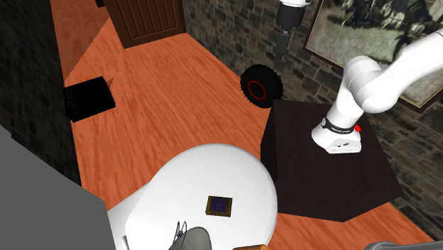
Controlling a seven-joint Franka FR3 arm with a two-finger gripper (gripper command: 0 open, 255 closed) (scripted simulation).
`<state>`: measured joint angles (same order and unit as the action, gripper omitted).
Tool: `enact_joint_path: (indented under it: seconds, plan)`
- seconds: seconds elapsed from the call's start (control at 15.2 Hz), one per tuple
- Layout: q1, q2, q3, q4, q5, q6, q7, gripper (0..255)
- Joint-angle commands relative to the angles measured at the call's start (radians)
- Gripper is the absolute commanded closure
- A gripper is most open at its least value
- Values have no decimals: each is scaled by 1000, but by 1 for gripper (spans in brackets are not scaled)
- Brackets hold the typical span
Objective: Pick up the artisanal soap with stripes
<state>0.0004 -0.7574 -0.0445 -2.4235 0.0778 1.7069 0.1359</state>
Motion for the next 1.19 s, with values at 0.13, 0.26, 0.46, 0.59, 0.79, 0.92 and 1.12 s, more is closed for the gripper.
enact_joint_path:
  seconds: [0.13,0.26,0.46,0.59,0.79,0.92,1.12]
  plan:
    - [16,26,39,-17,20,45,38,0]
    - [32,58,79,-30,39,90,75,0]
    - [55,117,137,-38,63,159,130,0]
    - [68,162,176,-37,77,204,167,0]
    - [86,240,233,-26,90,272,224,0]
    - [96,297,270,-12,93,316,264,0]
    - [107,391,325,19,87,378,326,0]
